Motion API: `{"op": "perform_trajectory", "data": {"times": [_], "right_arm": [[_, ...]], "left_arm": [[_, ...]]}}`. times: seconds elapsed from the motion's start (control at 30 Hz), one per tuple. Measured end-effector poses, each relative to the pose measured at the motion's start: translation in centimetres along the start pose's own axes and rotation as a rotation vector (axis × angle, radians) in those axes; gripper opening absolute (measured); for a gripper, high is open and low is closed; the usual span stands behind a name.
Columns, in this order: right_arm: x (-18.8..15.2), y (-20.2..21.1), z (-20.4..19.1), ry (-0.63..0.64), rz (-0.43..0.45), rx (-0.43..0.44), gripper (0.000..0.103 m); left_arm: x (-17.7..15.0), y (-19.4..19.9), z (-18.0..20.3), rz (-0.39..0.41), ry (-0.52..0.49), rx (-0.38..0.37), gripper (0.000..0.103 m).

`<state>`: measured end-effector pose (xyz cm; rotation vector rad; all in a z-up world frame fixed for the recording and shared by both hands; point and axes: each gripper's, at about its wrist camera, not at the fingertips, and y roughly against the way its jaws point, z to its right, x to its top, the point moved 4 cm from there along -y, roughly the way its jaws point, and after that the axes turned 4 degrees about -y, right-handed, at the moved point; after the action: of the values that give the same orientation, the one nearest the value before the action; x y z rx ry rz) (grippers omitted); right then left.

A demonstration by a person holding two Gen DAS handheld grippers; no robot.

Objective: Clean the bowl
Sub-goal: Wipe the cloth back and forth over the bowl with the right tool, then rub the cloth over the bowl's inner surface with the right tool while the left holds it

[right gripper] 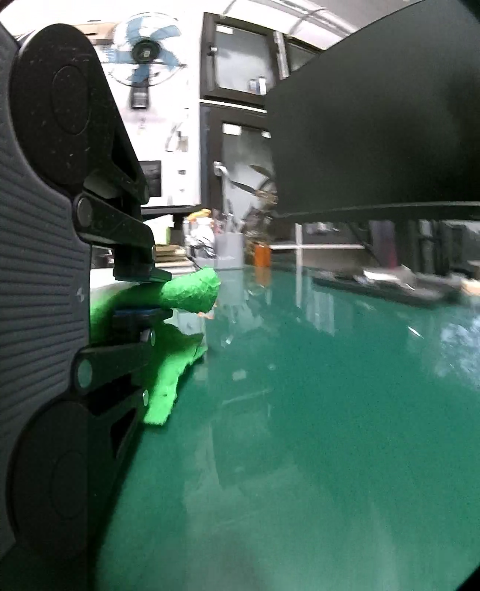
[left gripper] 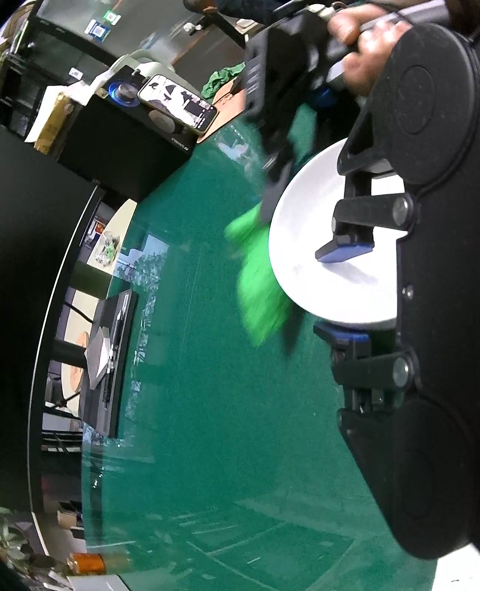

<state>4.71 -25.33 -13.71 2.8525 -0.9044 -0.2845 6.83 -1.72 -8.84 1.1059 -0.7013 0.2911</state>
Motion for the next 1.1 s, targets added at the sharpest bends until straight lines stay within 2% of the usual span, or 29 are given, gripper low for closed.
{"op": "perform_trajectory", "data": {"times": [0.07, 0.17, 0.27, 0.37, 0.47, 0.57, 0.7, 0.8, 0.93, 1.1], "right_arm": [[-0.2, 1.7, 0.5, -0.020, 0.031, 0.004, 0.014], [0.2, -0.2, 0.1, -0.005, 0.018, 0.008, 0.015], [0.7, -4.6, -1.0, 0.046, -0.066, -0.009, 0.015], [0.6, -7.1, -1.6, 0.086, -0.135, -0.023, 0.015], [0.4, -5.6, -1.5, 0.101, -0.116, -0.012, 0.015], [0.1, -1.8, -0.7, 0.111, -0.052, 0.032, 0.016], [-0.1, 1.7, 0.2, 0.125, 0.020, 0.136, 0.016], [-0.2, 1.8, 0.3, 0.178, 0.039, 0.207, 0.016], [0.0, 1.1, -0.1, 0.237, 0.048, 0.202, 0.016], [0.5, 1.0, -0.1, 0.211, 0.058, 0.222, 0.016]], "left_arm": [[0.0, -0.1, 0.3, -0.002, -0.015, 0.004, 0.035], [-0.2, 0.0, 0.7, -0.010, -0.024, -0.005, 0.035], [-0.4, 0.1, 0.4, -0.009, 0.005, -0.023, 0.035], [-0.5, 0.3, -0.1, -0.004, 0.038, -0.030, 0.036], [-0.5, 0.4, -0.4, -0.003, 0.060, -0.049, 0.038], [-0.3, 0.3, -0.2, 0.001, 0.050, -0.036, 0.039], [-0.1, 0.1, 0.1, 0.000, 0.045, -0.007, 0.038], [-0.4, 0.7, 0.0, -0.007, 0.070, 0.017, 0.038], [-1.0, 2.3, -0.5, 0.027, 0.117, 0.056, 0.038], [-1.4, 3.6, -0.3, 0.035, 0.131, 0.085, 0.038]]}}
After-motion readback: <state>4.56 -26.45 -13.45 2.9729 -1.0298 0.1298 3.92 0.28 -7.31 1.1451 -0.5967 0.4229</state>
